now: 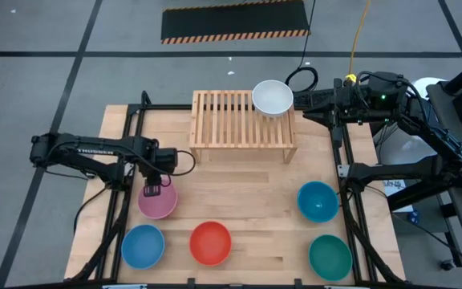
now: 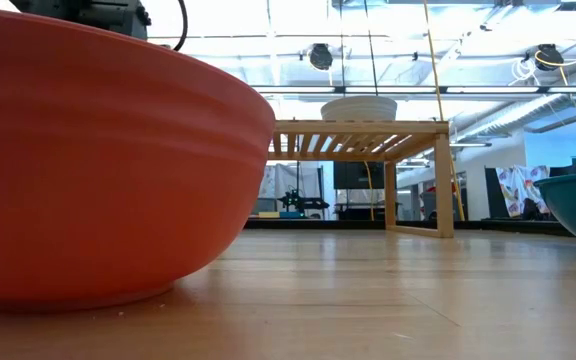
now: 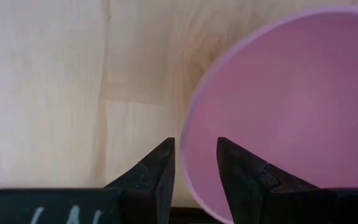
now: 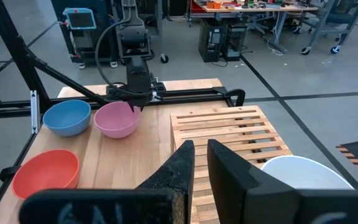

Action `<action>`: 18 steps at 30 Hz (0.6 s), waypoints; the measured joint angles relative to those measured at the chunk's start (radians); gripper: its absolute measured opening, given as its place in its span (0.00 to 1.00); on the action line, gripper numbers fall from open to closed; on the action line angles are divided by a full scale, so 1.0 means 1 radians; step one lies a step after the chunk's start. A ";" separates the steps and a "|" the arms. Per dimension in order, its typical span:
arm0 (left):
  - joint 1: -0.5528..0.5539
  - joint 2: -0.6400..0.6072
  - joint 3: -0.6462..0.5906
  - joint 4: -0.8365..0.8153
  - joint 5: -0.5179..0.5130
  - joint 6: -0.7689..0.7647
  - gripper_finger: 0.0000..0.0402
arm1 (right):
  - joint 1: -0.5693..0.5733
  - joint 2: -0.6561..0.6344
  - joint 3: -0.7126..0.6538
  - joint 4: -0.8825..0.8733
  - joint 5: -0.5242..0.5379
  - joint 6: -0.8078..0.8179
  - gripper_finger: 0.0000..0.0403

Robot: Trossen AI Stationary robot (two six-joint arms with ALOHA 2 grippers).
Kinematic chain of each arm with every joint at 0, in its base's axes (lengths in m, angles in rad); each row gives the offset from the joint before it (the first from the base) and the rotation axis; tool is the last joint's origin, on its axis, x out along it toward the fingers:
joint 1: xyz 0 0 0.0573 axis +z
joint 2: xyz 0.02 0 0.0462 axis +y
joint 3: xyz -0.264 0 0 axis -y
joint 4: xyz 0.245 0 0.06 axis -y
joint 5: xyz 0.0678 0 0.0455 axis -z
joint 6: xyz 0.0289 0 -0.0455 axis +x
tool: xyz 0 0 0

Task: Place and stack bowls onto a shelf
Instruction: Put the pink bowl on the shelf

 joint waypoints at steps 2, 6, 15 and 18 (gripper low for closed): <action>0.008 0.000 0.000 0.006 0.003 0.002 0.31 | 0.000 0.000 0.000 0.000 0.000 0.000 0.10; 0.022 0.001 0.000 0.005 0.004 0.004 0.31 | 0.000 0.000 0.000 0.000 0.000 0.000 0.10; 0.040 0.001 -0.045 0.031 0.044 -0.021 0.31 | 0.000 0.000 0.000 0.000 -0.001 0.000 0.10; 0.043 0.001 -0.058 0.031 0.024 -0.040 0.31 | 0.000 0.000 0.000 0.000 -0.001 0.000 0.10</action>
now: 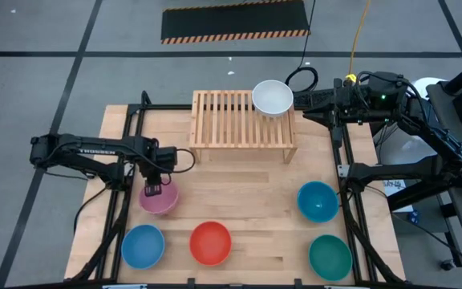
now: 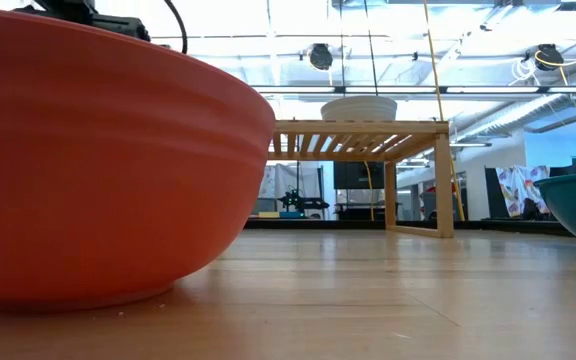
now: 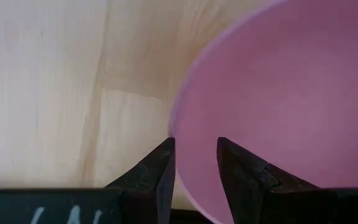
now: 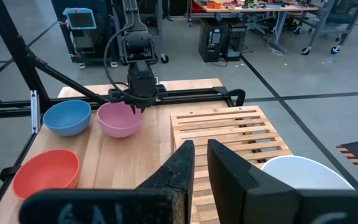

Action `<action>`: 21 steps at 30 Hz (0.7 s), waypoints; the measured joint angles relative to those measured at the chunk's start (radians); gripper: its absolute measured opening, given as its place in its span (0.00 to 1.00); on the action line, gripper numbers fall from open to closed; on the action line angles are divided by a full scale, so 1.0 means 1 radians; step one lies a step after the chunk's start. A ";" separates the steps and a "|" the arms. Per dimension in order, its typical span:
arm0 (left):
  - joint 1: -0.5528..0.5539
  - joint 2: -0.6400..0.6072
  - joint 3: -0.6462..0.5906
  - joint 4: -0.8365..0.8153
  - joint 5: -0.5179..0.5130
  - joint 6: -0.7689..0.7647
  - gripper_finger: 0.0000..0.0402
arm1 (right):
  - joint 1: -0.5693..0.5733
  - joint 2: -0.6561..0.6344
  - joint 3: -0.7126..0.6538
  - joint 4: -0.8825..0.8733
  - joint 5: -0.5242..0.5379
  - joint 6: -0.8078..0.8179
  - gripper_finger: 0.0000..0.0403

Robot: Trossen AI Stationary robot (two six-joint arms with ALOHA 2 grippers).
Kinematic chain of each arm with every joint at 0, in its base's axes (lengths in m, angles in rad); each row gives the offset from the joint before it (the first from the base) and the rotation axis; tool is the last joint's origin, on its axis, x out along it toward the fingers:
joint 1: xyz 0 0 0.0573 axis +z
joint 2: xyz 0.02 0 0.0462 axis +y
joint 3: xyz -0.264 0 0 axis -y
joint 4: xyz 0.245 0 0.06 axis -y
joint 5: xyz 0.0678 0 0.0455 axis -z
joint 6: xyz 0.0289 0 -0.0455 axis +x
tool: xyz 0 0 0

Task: Place and stack bowls onto a shelf
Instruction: Put the pink bowl on the shelf

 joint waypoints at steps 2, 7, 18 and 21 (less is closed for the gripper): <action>0.000 0.000 0.000 0.001 -0.002 -0.001 0.31 | 0.000 0.000 0.000 0.000 0.000 0.000 0.10; 0.000 -0.007 0.000 0.004 -0.006 -0.009 0.31 | 0.000 0.000 0.000 0.000 0.000 0.000 0.10; 0.000 -0.006 0.012 0.007 -0.025 -0.009 0.31 | 0.000 0.000 0.000 0.000 0.000 0.000 0.10; 0.000 -0.006 0.012 0.007 -0.025 -0.009 0.31 | 0.000 0.000 0.000 0.000 0.000 0.000 0.10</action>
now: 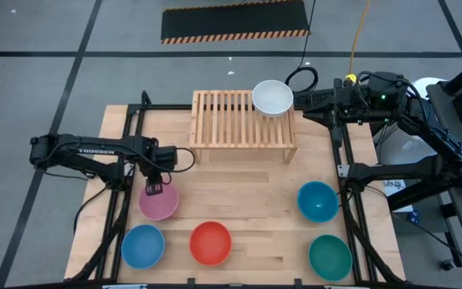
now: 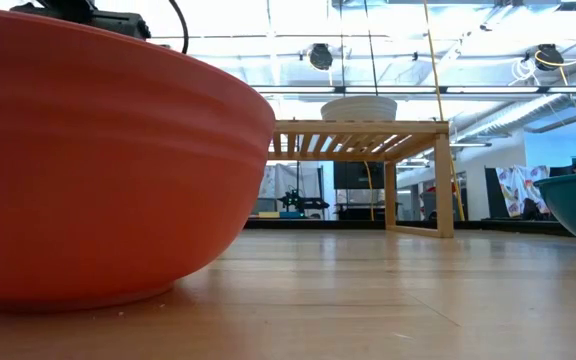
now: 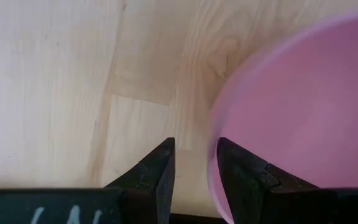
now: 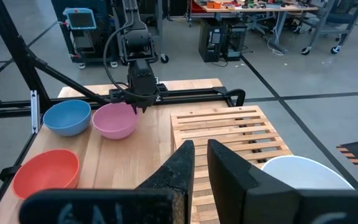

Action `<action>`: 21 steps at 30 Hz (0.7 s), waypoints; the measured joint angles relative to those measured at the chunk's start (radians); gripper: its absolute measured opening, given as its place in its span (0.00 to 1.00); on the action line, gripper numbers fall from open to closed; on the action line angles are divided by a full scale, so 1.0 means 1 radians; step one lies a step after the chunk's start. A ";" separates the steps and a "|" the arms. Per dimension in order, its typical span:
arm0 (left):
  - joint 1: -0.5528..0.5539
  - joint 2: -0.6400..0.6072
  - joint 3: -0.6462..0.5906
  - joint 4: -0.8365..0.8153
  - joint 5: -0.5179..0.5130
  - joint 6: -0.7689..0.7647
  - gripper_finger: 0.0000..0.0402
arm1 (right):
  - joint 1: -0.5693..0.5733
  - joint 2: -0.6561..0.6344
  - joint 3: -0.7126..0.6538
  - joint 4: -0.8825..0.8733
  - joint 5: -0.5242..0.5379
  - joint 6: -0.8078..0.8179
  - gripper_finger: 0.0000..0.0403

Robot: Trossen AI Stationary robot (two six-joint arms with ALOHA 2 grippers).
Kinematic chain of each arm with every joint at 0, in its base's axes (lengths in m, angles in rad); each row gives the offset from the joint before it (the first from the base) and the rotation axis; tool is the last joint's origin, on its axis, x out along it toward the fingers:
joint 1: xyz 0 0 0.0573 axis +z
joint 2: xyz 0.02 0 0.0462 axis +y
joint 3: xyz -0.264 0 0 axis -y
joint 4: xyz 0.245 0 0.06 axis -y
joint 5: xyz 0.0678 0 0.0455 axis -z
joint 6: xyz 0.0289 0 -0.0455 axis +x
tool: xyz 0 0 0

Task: Place and stack bowls onto a shelf
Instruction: Put the pink bowl on the shelf

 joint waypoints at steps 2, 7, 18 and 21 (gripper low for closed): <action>0.000 0.000 0.000 0.000 0.000 0.000 0.31 | 0.000 0.000 0.000 0.000 0.000 0.000 0.10; 0.000 0.000 -0.012 0.001 0.023 0.004 0.31 | 0.000 0.000 0.000 0.000 0.000 0.000 0.10; 0.000 0.000 -0.052 0.008 0.043 -0.061 0.31 | 0.000 0.000 0.000 0.000 0.000 -0.005 0.10; 0.000 0.000 -0.052 0.039 0.040 -0.080 0.31 | 0.000 0.000 0.000 0.000 0.000 -0.005 0.10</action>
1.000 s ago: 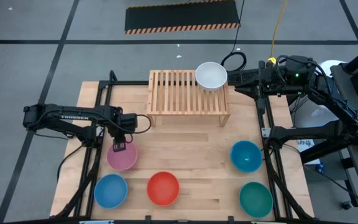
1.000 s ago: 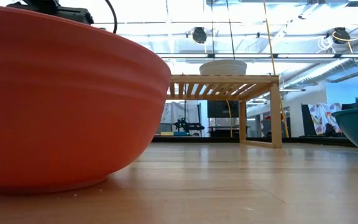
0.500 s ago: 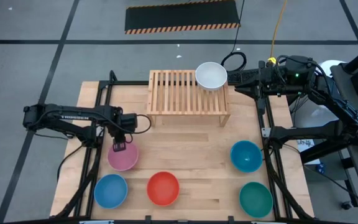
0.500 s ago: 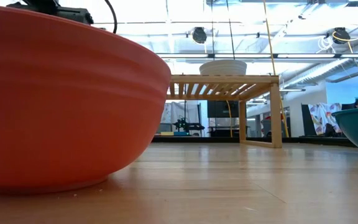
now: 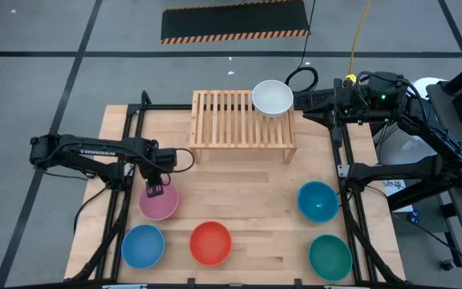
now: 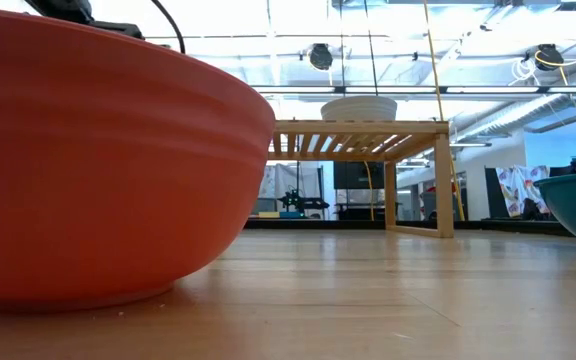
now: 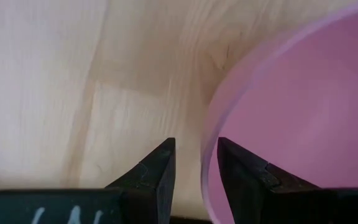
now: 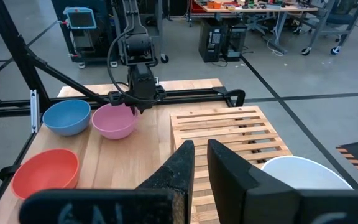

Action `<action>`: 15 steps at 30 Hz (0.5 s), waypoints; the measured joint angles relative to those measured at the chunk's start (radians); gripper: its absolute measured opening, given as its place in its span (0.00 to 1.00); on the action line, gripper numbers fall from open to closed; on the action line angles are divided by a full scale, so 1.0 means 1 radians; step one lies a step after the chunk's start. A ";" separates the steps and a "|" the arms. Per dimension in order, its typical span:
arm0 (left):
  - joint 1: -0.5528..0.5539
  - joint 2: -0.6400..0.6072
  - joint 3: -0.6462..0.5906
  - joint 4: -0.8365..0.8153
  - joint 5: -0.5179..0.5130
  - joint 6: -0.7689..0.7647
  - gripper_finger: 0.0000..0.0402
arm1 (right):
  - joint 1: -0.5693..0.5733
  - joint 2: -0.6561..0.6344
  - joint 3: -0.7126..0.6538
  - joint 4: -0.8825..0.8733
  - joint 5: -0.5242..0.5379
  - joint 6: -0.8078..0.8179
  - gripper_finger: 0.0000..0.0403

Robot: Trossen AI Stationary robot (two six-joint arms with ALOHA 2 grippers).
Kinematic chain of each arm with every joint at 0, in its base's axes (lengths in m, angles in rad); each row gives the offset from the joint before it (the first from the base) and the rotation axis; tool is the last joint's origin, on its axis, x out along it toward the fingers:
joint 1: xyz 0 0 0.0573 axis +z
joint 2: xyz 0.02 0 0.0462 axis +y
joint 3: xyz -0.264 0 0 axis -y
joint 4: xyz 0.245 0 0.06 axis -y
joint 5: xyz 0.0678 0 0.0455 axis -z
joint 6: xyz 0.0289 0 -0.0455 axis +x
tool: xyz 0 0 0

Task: Place and stack bowls onto a shelf
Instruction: Put the pink bowl on the shelf

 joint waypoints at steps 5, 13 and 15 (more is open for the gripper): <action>0.000 0.000 0.000 0.044 0.000 0.007 0.31 | 0.000 0.000 0.000 0.000 0.000 0.000 0.10; 0.000 0.000 0.000 0.062 -0.011 -0.017 0.20 | 0.000 0.000 0.000 0.000 0.000 0.000 0.10; 0.000 0.000 0.000 0.062 -0.011 -0.013 0.14 | 0.000 0.000 0.000 0.000 0.000 0.000 0.10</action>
